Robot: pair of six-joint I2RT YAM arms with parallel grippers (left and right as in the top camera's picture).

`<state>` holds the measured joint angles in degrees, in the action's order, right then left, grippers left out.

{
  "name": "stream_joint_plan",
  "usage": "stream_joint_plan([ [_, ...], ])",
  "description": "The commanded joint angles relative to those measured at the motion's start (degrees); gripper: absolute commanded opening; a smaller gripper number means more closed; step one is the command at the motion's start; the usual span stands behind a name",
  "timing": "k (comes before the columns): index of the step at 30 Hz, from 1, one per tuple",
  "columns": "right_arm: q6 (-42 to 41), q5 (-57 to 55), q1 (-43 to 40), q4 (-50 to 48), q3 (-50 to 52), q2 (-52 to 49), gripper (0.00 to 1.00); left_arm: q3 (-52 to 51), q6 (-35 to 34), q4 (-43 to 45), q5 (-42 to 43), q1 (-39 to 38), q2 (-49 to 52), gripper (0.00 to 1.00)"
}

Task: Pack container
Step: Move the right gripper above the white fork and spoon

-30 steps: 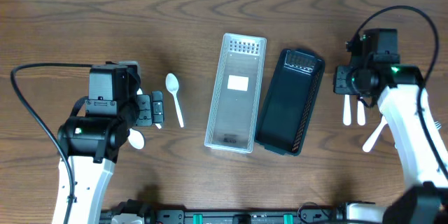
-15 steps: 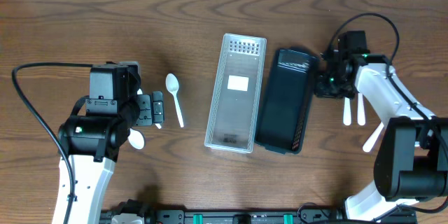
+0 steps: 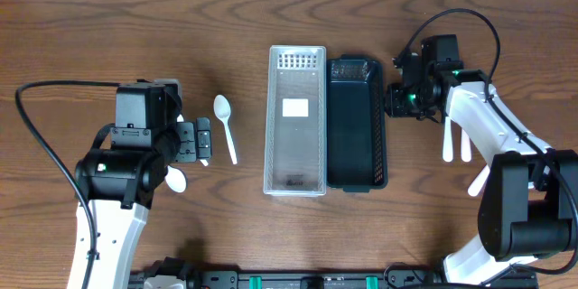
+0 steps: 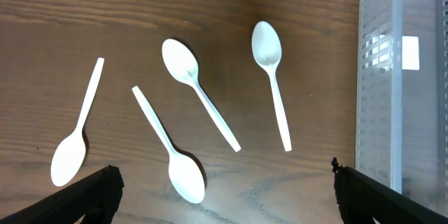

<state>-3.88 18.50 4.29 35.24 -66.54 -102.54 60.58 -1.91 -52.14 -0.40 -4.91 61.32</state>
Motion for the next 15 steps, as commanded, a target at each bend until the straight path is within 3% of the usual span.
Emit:
stream_joint_plan([
  [1,0.63,-0.33,0.37,0.02,-0.76,-0.09,0.40,1.05,-0.74,-0.15,-0.63,0.35,0.11,0.98],
  [7,-4.04,-10.86,-2.16,3.02,-2.08,3.10,0.62,1.05,-0.74,-0.15,-0.63,0.35,0.11,0.98],
  [10,-4.02,-14.82,-4.90,6.03,-5.22,7.15,0.99,1.05,-0.74,-0.15,-0.63,0.35,0.11,0.98],
  [15,-2.86,-16.17,-10.12,14.05,-10.58,10.23,0.99,1.05,-0.76,-0.15,-0.63,0.35,0.11,0.98],
])
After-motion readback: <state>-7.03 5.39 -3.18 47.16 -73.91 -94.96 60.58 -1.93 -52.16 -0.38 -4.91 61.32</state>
